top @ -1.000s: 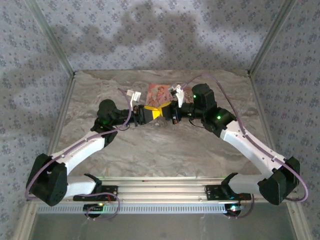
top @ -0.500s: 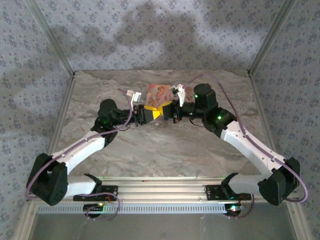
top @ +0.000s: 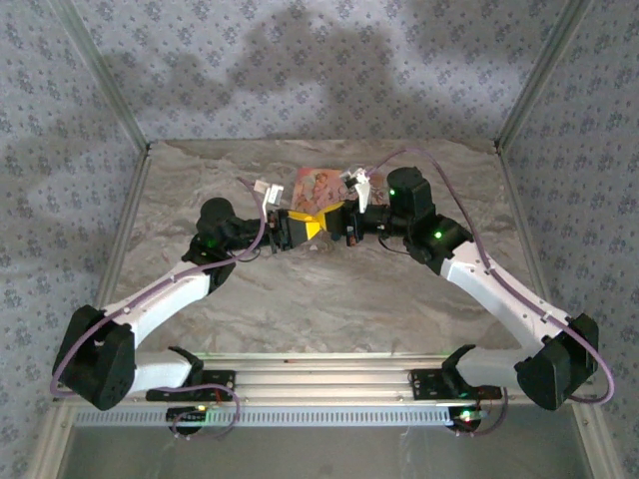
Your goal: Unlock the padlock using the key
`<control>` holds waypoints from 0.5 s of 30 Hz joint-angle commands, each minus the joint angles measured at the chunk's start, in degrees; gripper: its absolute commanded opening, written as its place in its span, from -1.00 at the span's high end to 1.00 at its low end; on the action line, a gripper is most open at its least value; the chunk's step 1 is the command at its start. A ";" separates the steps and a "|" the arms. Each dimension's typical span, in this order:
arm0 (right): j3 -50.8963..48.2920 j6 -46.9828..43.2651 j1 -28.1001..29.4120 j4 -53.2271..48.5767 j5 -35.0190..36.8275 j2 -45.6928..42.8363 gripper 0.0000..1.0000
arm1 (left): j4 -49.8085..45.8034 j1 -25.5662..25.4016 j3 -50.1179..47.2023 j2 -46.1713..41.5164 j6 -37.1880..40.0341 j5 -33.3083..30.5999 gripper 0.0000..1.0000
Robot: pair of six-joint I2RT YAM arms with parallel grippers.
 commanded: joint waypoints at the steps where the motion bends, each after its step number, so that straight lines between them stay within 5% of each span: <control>1: 0.00 1.13 -0.03 2.91 -1.38 -0.44 1.00 | -0.71 -1.05 0.25 0.69 2.28 0.79 0.16; 15: -0.04 2.12 -0.55 3.62 -3.29 0.20 1.00 | -2.04 -1.04 0.19 0.45 3.37 1.14 0.45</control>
